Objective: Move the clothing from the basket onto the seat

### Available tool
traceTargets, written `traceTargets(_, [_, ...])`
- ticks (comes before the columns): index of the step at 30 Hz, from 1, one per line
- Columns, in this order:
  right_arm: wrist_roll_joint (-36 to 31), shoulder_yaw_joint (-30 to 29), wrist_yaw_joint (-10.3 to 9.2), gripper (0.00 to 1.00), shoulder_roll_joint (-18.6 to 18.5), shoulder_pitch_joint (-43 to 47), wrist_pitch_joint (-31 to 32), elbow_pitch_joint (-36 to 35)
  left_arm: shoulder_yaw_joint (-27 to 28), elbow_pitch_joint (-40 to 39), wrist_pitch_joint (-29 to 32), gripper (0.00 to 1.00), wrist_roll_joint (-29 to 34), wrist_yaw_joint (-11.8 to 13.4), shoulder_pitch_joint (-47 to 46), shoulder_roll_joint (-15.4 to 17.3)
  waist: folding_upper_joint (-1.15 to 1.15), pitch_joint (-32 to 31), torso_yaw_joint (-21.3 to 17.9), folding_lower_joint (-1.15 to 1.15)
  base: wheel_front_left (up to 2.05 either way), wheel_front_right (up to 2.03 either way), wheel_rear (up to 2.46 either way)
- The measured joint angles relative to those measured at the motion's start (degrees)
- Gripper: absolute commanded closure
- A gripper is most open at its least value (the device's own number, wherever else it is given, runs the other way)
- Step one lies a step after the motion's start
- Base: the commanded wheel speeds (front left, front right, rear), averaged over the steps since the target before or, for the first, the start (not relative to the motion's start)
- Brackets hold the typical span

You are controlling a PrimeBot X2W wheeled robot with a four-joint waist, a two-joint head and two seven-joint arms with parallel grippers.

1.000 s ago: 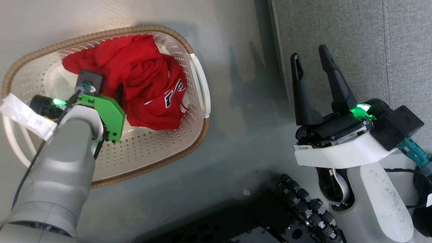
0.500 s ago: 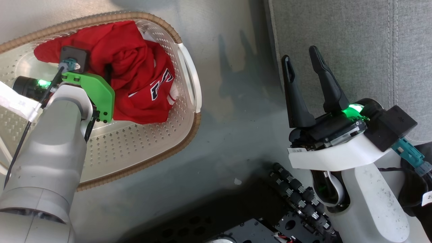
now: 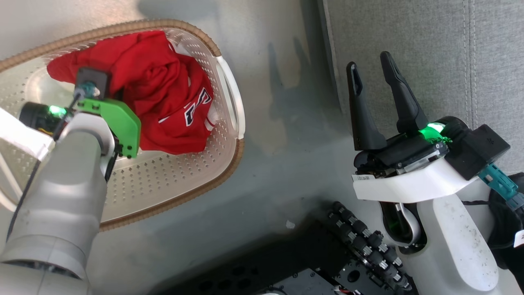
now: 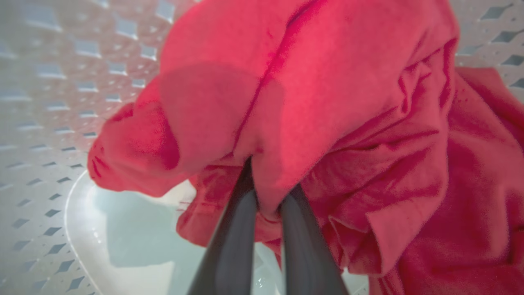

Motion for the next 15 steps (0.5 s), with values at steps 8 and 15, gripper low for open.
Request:
traceTargets(8, [-3.22,-0.41,0.00,0.00,0.03,-0.05,0.00,1.37,-3.23,-0.60,-3.36,1.00,1.10,-0.54,5.74,-1.49,0.00,-4.45,1.53,0.00,0.00,0.00,0.00])
traceTargets(15, [-7.22,-1.56,0.00,0.00,0.07,1.04,0.00,3.45,-3.21,-5.24,-4.14,1.00,0.07,-0.63,10.83,-3.46,0.00,-10.06,3.41,-0.01,0.00,0.00,0.00])
